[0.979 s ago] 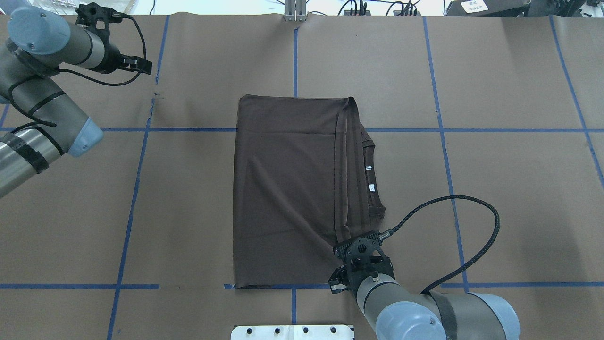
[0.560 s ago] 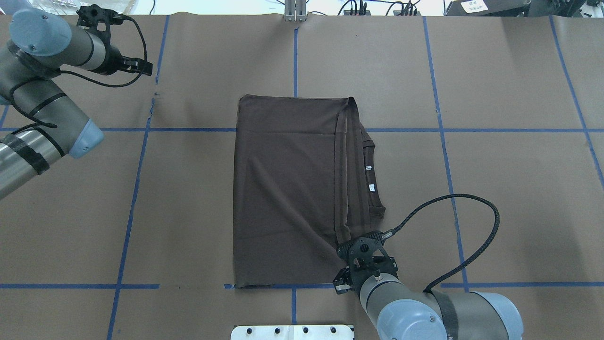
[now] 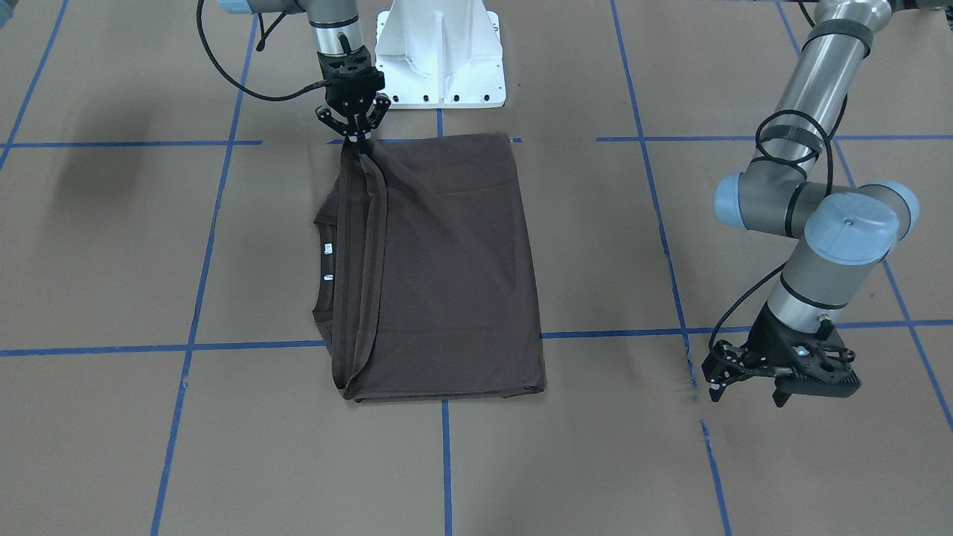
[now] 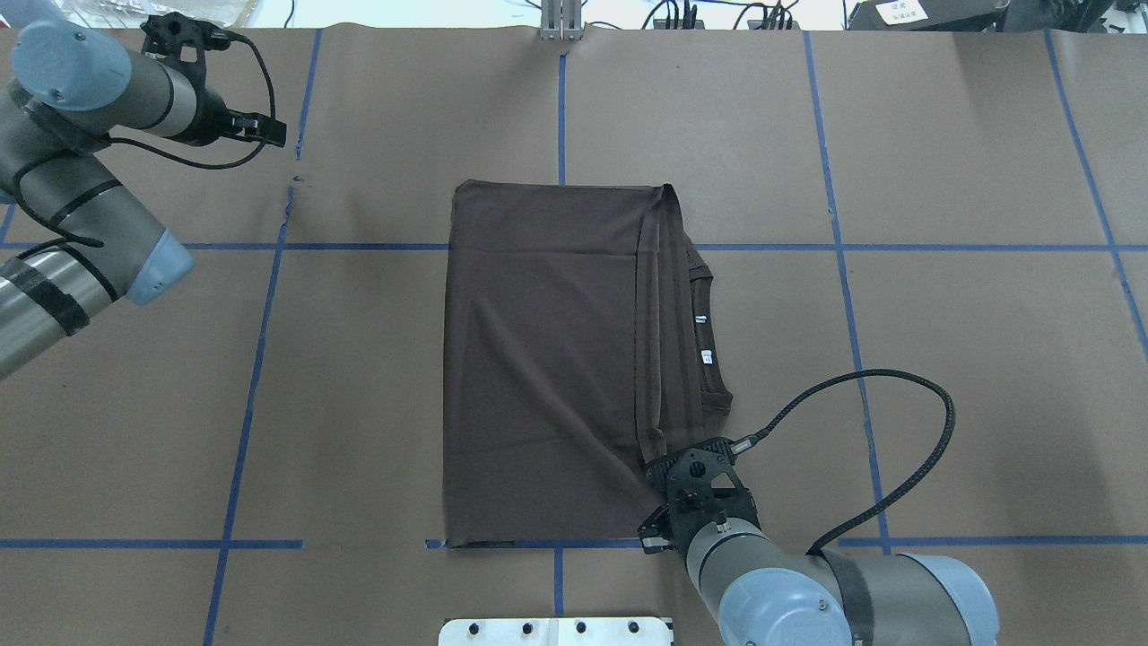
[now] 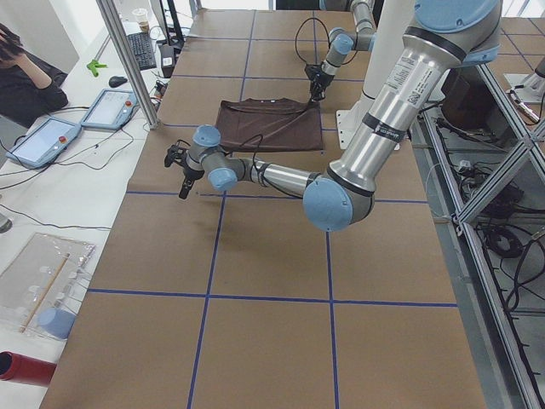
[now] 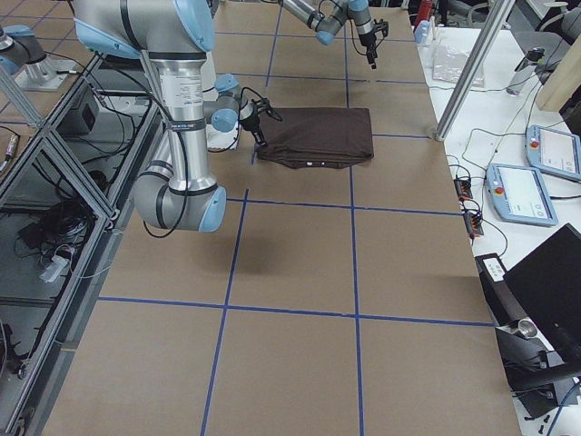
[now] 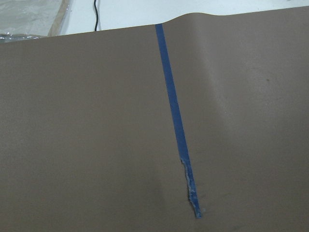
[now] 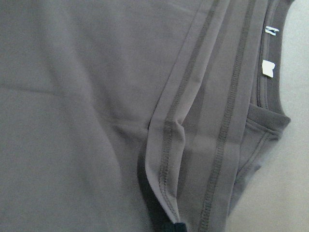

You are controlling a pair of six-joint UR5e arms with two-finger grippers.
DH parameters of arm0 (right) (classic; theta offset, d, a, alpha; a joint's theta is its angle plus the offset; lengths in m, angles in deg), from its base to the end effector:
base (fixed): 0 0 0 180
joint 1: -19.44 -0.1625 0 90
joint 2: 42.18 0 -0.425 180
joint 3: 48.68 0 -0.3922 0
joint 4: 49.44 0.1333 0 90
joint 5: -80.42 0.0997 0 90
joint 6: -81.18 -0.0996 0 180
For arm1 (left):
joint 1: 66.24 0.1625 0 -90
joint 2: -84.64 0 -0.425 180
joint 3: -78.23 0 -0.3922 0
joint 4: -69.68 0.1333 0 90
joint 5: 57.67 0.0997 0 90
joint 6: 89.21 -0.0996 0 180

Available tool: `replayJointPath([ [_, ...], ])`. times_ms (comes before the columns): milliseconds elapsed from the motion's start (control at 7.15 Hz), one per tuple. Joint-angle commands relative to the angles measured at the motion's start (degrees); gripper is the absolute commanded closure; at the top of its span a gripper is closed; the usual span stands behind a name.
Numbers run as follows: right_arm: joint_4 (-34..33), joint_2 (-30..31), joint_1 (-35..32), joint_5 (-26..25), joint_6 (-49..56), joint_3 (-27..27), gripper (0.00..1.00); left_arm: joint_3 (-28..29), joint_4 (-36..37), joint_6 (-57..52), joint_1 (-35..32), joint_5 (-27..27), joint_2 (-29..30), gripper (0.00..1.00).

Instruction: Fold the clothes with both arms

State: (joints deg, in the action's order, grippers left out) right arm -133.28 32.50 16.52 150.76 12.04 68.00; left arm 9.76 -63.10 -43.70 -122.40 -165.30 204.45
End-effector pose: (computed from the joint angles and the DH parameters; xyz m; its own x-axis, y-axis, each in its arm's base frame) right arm -0.5309 -0.1941 0.2983 0.7287 -0.2986 0.6163 -0.0415 0.8790 0.4750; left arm 0.3241 -0.6687 0.4569 0.7125 0.1366 -0.6883 0.2258 0.8840 0.4093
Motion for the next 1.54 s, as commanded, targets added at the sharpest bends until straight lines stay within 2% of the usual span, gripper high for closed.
replayJointPath([
  [0,0.1,5.0,0.0,-0.2,-7.9,3.2,1.0,-0.5,0.0,0.0,0.0,0.0,0.0,0.0],
  [420,0.1,6.8,4.6,-4.2,-17.4,3.0,1.0,-0.9,0.1,0.0,0.1,0.0,0.0,0.0],
  [560,0.0,6.9,6.1,-6.4,-18.5,2.6,0.16,-1.0,0.1,0.0,0.1,0.0,0.0,0.0],
  [699,0.1,6.7,6.0,-7.0,-18.4,3.0,0.0,-1.7,0.2,0.0,0.1,0.0,-0.1,0.0],
  [839,0.8,6.5,5.7,-5.9,-17.5,4.8,0.0,-2.5,0.3,0.2,0.2,-0.3,-0.1,0.0],
  [979,1.4,6.0,3.3,-1.6,-17.2,7.7,0.0,-4.5,0.6,4.2,0.2,-4.0,-0.4,0.0],
  [1119,7.5,6.7,1.4,1.7,-17.2,9.2,0.0,-9.2,0.6,9.7,0.6,-7.0,-2.1,0.0],
  [1259,15.5,8.5,1.1,1.9,-17.3,9.2,0.0,-16.9,0.6,15.1,5.1,-7.1,-6.3,0.0],
  [1399,19.6,8.7,0.7,1.4,-18.4,9.3,0.0,-25.7,0.6,23.0,9.2,-6.5,-10.4,0.0],
])
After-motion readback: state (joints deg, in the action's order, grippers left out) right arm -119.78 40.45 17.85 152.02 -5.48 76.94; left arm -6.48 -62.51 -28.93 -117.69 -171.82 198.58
